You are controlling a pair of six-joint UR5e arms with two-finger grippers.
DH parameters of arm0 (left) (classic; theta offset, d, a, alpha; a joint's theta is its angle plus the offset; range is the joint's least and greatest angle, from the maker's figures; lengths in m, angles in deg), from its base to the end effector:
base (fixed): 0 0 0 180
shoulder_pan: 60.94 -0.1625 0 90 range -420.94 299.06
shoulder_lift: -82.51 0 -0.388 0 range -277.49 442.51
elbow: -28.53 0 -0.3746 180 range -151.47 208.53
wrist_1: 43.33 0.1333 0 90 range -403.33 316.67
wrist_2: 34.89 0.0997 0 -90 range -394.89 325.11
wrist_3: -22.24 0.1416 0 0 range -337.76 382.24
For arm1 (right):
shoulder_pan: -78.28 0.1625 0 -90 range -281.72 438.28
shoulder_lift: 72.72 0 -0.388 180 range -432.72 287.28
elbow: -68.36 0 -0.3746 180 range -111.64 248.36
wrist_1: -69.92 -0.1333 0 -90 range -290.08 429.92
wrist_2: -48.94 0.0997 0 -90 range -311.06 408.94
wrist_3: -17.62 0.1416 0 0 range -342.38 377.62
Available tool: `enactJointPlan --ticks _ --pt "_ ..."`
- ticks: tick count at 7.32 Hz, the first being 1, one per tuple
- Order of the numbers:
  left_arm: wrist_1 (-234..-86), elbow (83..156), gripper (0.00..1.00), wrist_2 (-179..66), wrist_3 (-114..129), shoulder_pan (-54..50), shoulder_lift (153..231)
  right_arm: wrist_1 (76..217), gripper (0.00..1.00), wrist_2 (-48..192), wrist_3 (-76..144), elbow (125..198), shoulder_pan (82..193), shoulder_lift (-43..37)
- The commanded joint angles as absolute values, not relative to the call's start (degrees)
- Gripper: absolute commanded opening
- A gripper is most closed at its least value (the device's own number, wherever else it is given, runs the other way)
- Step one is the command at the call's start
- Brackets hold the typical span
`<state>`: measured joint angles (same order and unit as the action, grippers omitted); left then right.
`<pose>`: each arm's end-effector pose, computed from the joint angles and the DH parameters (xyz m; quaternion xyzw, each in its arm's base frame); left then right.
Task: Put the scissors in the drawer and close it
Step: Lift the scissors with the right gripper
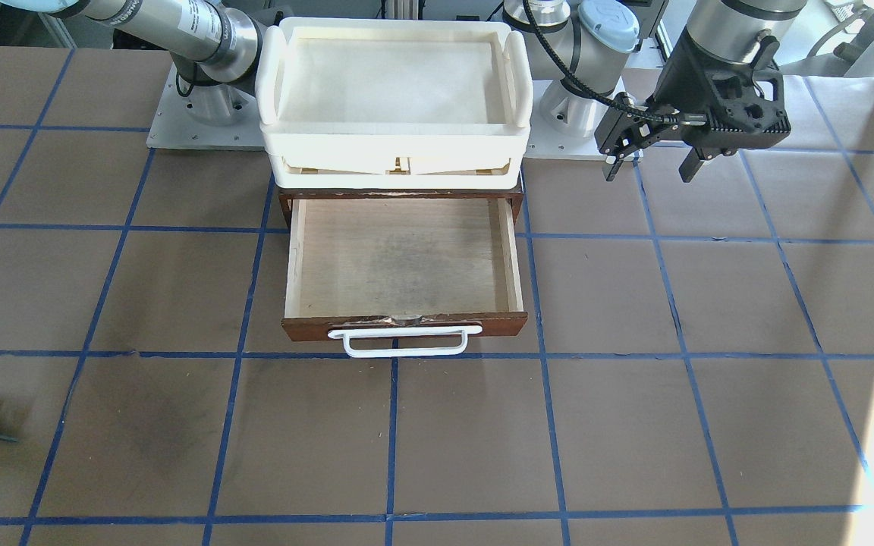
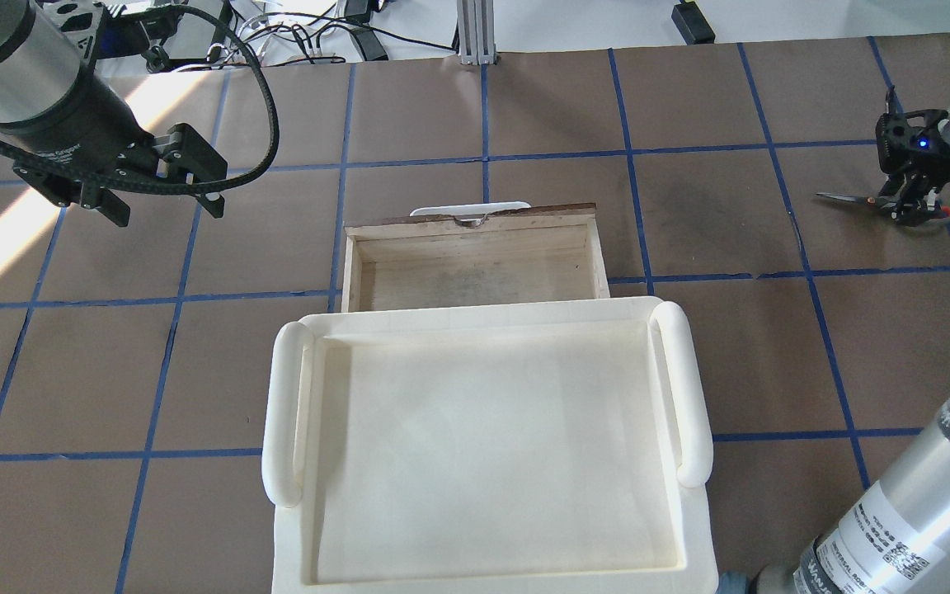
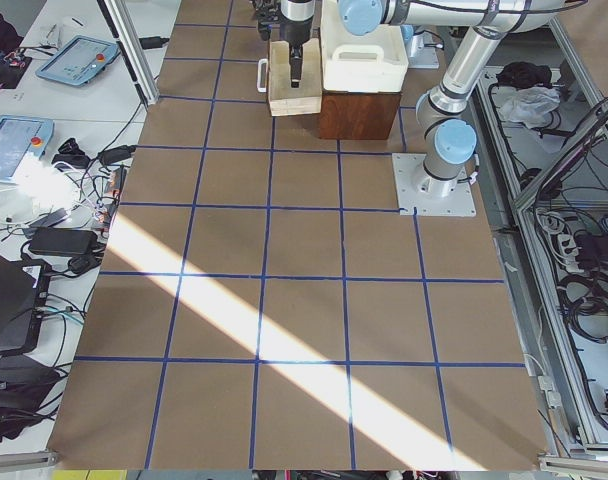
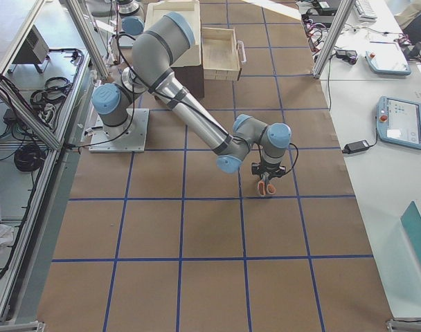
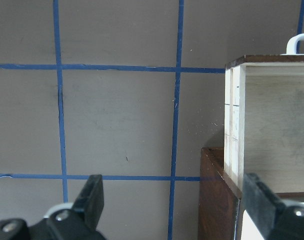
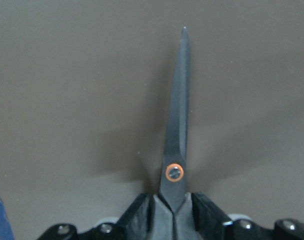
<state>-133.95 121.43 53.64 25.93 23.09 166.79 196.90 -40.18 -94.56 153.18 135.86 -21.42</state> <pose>-0.0904 -0.4524 0.4294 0.0196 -0.9995 0.0202 0.0112 -0.2411 -0.6323 0.1231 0.6410 -0.7669 0.0165 0.0264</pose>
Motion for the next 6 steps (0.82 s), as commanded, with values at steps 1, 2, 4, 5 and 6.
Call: enactJointPlan --ticks 1,2,4,5,6 --pt "-133.95 121.44 1.0 53.62 25.93 23.09 166.79 194.65 0.0 -40.09 -93.91 150.73 136.2 -19.65" --pt "-133.95 121.44 1.0 53.62 25.93 23.09 166.79 193.42 0.0 -40.09 -93.22 150.54 137.07 -17.2" --pt "-133.95 121.44 1.0 53.62 25.93 23.09 166.71 190.62 0.0 -39.65 -89.27 150.54 141.54 -12.27" --pt "-133.95 121.44 1.0 53.62 25.93 23.09 166.71 186.42 0.0 -39.48 -81.95 150.54 144.78 -9.29" --pt "-133.95 121.44 1.0 53.62 25.93 23.09 166.71 180.72 0.0 -39.39 -75.35 150.54 149.51 -4.91"
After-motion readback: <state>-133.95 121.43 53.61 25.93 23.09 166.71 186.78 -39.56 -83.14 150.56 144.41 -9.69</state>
